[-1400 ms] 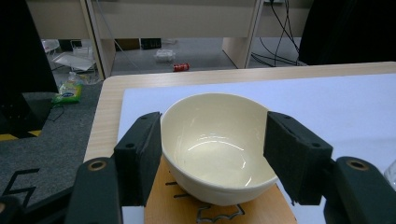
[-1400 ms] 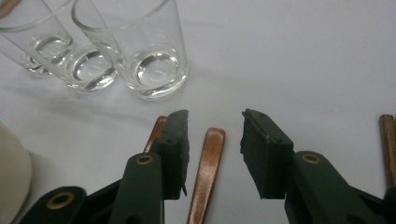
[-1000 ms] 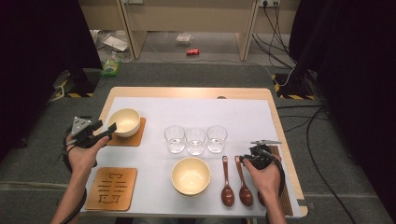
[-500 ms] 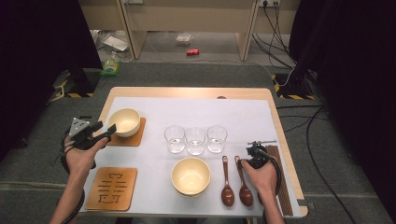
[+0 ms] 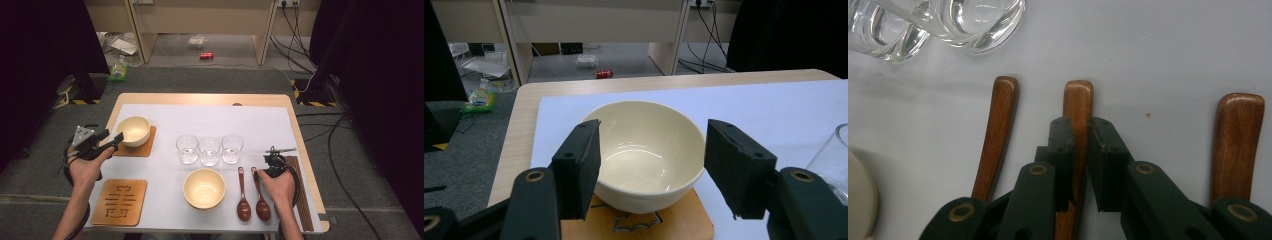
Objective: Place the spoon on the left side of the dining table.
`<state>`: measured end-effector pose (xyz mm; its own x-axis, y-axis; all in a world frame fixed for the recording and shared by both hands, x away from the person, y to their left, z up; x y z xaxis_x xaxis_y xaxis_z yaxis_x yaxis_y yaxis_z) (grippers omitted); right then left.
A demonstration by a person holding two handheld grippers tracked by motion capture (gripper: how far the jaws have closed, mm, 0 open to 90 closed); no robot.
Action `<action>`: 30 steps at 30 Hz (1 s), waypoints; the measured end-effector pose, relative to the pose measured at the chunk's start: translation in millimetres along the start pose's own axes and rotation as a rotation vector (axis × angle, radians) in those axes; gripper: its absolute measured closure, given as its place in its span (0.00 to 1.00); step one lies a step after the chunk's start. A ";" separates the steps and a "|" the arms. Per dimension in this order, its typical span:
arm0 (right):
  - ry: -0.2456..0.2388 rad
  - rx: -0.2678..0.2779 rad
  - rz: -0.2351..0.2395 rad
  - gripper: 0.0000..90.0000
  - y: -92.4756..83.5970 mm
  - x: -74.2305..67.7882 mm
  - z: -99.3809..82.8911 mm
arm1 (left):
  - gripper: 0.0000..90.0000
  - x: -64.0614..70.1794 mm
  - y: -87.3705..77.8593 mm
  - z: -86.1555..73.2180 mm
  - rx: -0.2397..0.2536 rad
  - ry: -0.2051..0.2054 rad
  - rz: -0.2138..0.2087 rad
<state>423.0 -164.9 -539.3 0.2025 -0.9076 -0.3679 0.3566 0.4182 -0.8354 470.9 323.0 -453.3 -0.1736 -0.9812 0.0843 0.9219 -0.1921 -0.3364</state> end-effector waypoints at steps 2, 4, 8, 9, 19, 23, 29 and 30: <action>0.006 0.001 0.005 0.89 0.7 0.1 0.5 | 0.43 0.2 0.1 0.2 0.000 0.000 0.000; 0.015 0.001 0.010 0.87 1.6 -0.1 0.9 | 0.43 0.2 0.2 0.3 0.001 0.000 0.001; 0.026 -0.012 0.007 0.86 4.5 -1.4 -0.3 | 0.43 0.0 0.2 0.2 0.001 0.001 0.002; 0.028 -0.012 0.002 0.86 4.6 -1.9 -0.2 | 0.43 -0.2 0.1 0.2 0.001 0.001 0.002; -0.013 -0.017 -0.050 0.94 5.2 -10.3 -0.1 | 0.43 -1.8 -1.0 0.9 0.004 0.000 0.004; -0.040 -0.039 -0.071 0.93 5.6 -10.7 -0.8 | 0.43 -2.2 -1.4 1.0 0.006 -0.001 0.005; -0.048 -0.041 -0.084 0.92 7.2 -10.2 -2.5 | 0.43 -2.0 -1.3 0.8 0.007 -0.001 0.006; -0.048 -0.044 -0.084 0.93 7.1 -10.1 -2.4 | 0.43 -1.4 -1.3 0.6 0.006 -0.001 0.004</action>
Point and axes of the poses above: each handheld gripper's, and its own axes: y roughly forward along the jaws, z roughly out of its top, x roughly to its right, the point moved 9 cm from there along y, roughly forward along the jaws, and after that the axes turned 5 degrees about z, right-handed, at the moved point
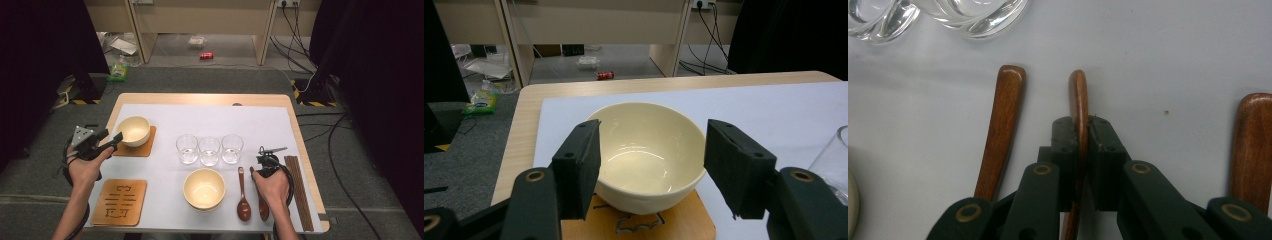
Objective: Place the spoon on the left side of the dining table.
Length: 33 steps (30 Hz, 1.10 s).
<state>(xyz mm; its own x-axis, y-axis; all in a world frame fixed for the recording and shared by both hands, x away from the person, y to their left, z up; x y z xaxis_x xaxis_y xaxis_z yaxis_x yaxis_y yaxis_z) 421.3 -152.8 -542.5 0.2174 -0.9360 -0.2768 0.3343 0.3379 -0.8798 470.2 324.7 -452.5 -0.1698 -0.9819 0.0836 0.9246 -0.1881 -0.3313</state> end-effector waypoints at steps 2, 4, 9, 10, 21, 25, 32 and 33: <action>0.001 -0.004 0.000 0.93 -0.1 0.2 0.5 | 0.43 0.2 -0.2 0.3 0.001 0.002 0.000; 0.003 0.000 0.004 0.93 -0.1 0.3 0.6 | 0.43 0.1 -0.7 0.8 0.003 0.001 0.001; -0.004 0.007 0.004 0.94 -1.4 0.4 0.3 | 0.43 -0.5 -1.2 1.4 0.005 -0.003 0.003; -0.003 0.016 0.002 0.94 -2.5 1.1 0.5 | 0.44 -0.9 -1.4 1.6 0.007 -0.002 0.005; -0.034 0.182 0.018 0.94 -29.0 -1.6 11.5 | 0.44 1.8 -4.4 6.5 0.025 -0.008 -0.002; -0.046 0.222 0.027 0.94 -35.1 -3.2 13.5 | 0.44 3.5 -5.1 7.5 0.028 -0.007 -0.006; -0.080 0.317 0.030 0.94 -48.4 -5.8 19.4 | 0.44 4.9 -7.0 9.6 0.034 -0.010 -0.009; -0.080 0.317 0.030 0.94 -48.4 -5.8 19.4 | 0.44 4.9 -7.0 9.6 0.034 -0.010 -0.009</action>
Point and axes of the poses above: each handheld gripper's, and its own axes: y roughly forward along the jaws, z roughly out of its top, x roughly to its right, the point moved 9 cm from there along y, roughly forward along the jaws, and after that the axes turned 5 degrees about z, right-handed, at the moved point
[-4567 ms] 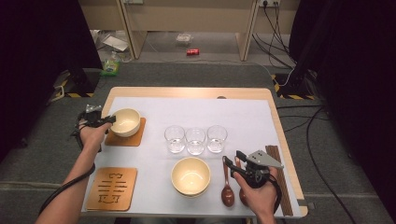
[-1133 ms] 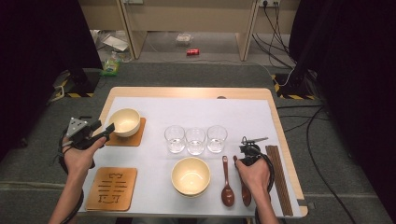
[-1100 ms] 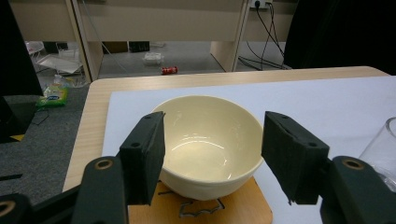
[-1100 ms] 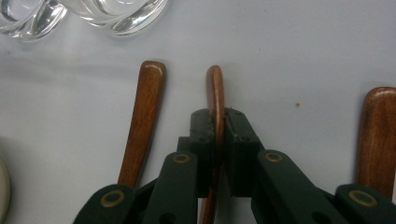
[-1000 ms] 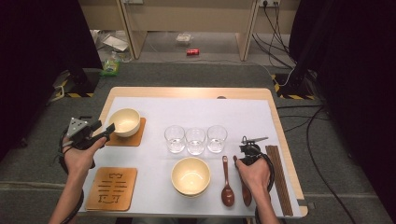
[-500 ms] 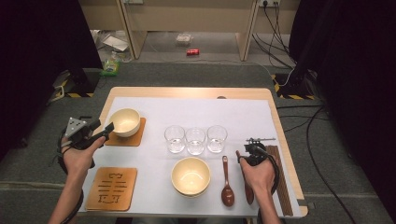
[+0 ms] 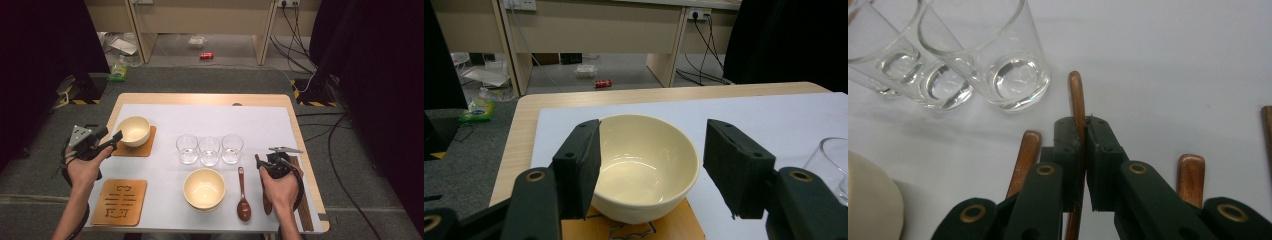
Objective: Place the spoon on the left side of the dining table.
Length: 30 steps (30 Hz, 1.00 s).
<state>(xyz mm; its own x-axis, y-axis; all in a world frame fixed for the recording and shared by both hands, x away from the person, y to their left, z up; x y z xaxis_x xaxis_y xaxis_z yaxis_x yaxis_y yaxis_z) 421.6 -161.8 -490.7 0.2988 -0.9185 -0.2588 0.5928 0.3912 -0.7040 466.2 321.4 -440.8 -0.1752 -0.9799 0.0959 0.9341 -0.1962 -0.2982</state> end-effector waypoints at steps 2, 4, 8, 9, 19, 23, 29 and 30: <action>-0.016 0.038 0.003 0.94 -4.6 -2.0 4.5 | 0.44 1.0 -0.5 0.5 0.001 0.003 -0.001; -0.022 0.048 0.004 0.94 -5.9 -2.6 5.9 | 0.44 1.4 -0.7 0.8 0.002 0.004 -0.002; -0.046 0.091 0.015 0.94 -9.7 -5.7 11.5 | 0.44 2.3 -1.3 1.6 0.005 0.005 -0.003; -0.055 0.108 0.019 0.94 -11.3 -7.0 13.4 | 0.44 2.3 -1.6 1.5 0.005 0.005 -0.003; -0.105 0.212 0.029 0.94 -19.8 -12.5 24.6 | 0.44 4.4 -4.1 2.9 0.007 0.006 -0.007; -0.123 0.252 0.029 0.94 -23.7 -14.7 28.7 | 0.44 6.2 -4.6 3.5 0.009 0.006 -0.012; -0.152 0.312 0.026 0.94 -29.2 -17.6 35.4 | 0.44 8.9 -5.5 4.0 0.010 0.013 -0.015; -0.159 0.322 0.028 0.94 -30.0 -18.2 36.6 | 0.44 9.6 -5.6 4.3 0.011 0.014 -0.017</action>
Point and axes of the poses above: each handheld gripper's, and its own axes: y roughly forward along the jaws, z roughly out of its top, x roughly to its right, the point moved 9 cm from there along y, roughly forward along the jaws, and after that the axes turned 5 degrees about z, right-handed, at the moved point
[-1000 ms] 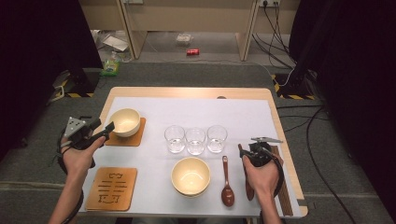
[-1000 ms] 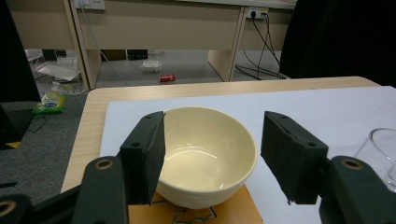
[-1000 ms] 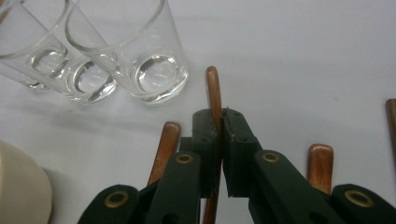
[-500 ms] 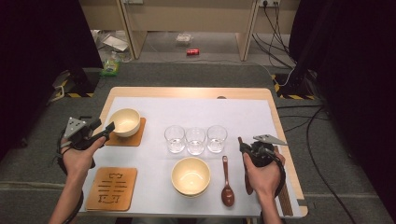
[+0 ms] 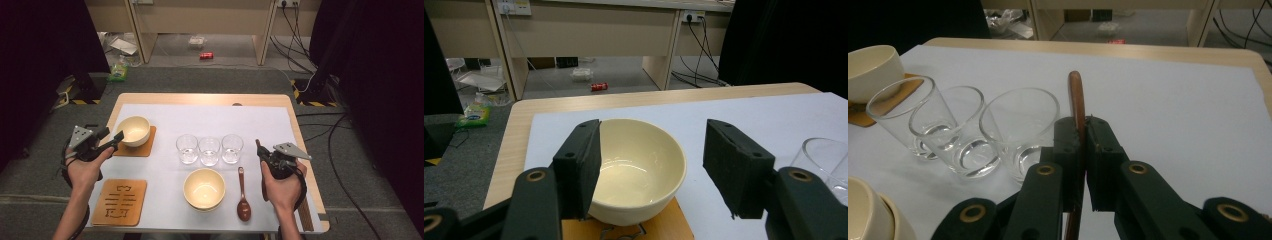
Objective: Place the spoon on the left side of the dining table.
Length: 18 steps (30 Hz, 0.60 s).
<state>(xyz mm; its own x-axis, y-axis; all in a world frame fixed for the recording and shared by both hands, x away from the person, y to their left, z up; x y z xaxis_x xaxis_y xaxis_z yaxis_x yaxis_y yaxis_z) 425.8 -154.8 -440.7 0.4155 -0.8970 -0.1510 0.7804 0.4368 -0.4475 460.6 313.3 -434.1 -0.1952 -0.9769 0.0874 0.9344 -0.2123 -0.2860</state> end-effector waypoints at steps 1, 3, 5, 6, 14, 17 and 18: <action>-0.005 0.009 0.002 0.94 -0.5 -0.5 1.4 | 0.44 0.8 -0.1 0.3 0.001 0.000 -0.001; -0.009 0.018 0.003 0.94 -0.9 -0.9 2.7 | 0.44 1.6 -0.2 0.5 0.001 0.003 -0.002; -0.020 0.042 0.005 0.94 -1.9 -2.1 6.3 | 0.44 3.9 -0.3 1.0 0.003 0.005 -0.007; -0.020 0.042 0.005 0.94 -1.9 -2.1 6.3 | 0.44 5.0 -0.4 1.4 0.004 0.006 -0.010; -0.045 0.089 0.025 0.94 -3.5 -7.3 15.7 | 0.44 16.2 -1.6 5.8 0.011 0.014 -0.038; -0.055 0.107 0.031 0.94 -3.5 -9.6 20.6 | 0.44 22.1 -1.2 7.0 0.010 0.017 -0.054; -0.061 0.117 0.036 0.94 -3.9 -12.3 24.3 | 0.44 24.5 -1.1 8.0 0.010 0.017 -0.061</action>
<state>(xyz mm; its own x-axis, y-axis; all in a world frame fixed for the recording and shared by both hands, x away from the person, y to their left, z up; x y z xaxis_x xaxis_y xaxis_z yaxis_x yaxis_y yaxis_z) 429.0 -143.7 -415.7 0.4691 -0.8762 -0.1101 0.8120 0.4770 -0.3362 457.1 289.8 -424.1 -0.2567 -0.9624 0.0885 0.9236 -0.2712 -0.2711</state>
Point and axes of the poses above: each handheld gripper's, and its own axes: y roughly forward along the jaws, z roughly out of its top, x roughly to its right, the point moved 9 cm from there along y, roughly forward along the jaws, and after that the axes turned 5 degrees about z, right-handed, at the moved point
